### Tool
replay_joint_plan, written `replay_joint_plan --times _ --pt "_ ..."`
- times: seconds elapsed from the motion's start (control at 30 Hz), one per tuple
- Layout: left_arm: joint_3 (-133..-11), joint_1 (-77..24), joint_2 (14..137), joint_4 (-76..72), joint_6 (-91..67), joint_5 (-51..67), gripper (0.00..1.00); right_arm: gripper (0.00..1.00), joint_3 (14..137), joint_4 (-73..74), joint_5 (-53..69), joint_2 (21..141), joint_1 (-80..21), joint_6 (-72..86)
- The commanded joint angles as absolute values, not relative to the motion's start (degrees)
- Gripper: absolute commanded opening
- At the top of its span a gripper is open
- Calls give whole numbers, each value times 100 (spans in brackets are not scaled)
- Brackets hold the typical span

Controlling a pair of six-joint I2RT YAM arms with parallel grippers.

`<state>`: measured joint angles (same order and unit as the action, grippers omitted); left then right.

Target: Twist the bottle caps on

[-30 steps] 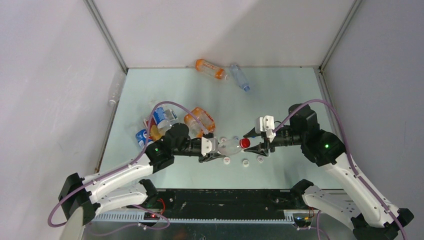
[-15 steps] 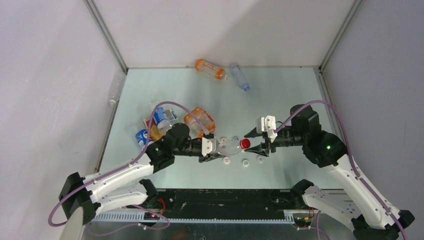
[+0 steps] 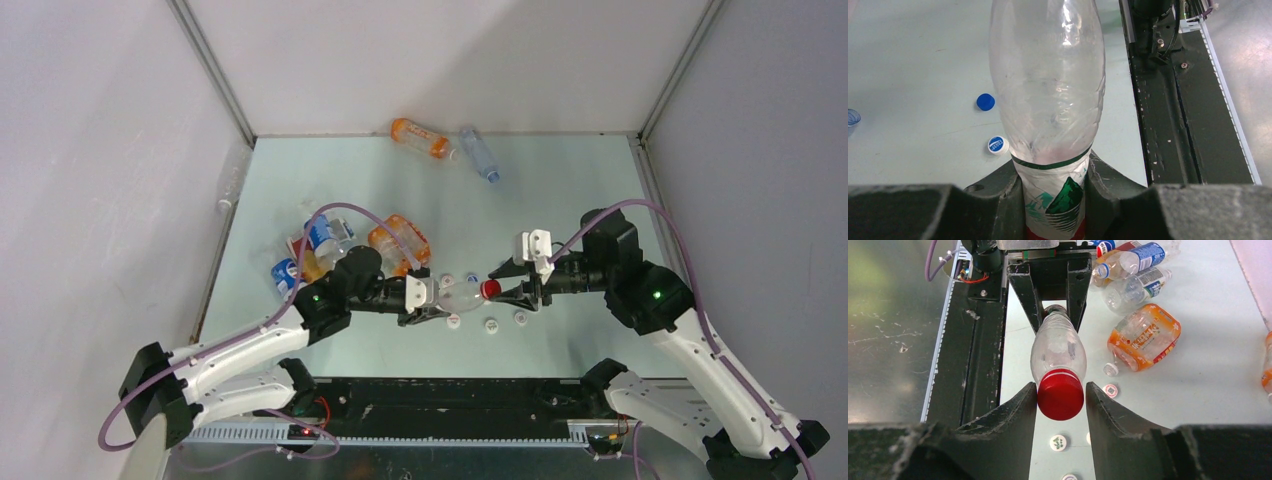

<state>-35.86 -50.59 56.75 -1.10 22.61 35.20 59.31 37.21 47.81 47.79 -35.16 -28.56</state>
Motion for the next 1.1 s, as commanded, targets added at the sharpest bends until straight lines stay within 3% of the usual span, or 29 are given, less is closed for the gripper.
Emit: replay_joint_plan --times 0.0,0.3,0.5,0.73,0.87,0.97,1.07 --pt "-3838 -5032 5676 -294 2417 3703 9 42 6152 3680 4779 4804 -3545 -2739" --pt "-3722 -5047 5599 -847 2495 3436 10 26 6152 3548 4171 5071 -3640 -1797" --pt "-3531 -5248 5522 -1637 2713 2459 10 10 6145 3212 2501 5366 -4104 791" --pt "-2936 -6025 5596 -3204 3586 60 10 7 5928 3169 975 5587 -4312 4037" --pt "-2694 -6193 5650 -3564 3620 -577 10 18 5889 2850 537 5434 -4577 4380" --pt "-2728 -6126 5549 -3086 3395 -583 9 40 5894 2557 493 5143 -4556 3342" --pt "-2842 -5824 5402 -2190 2879 56 7 50 5895 2474 1161 4682 -4410 2074"
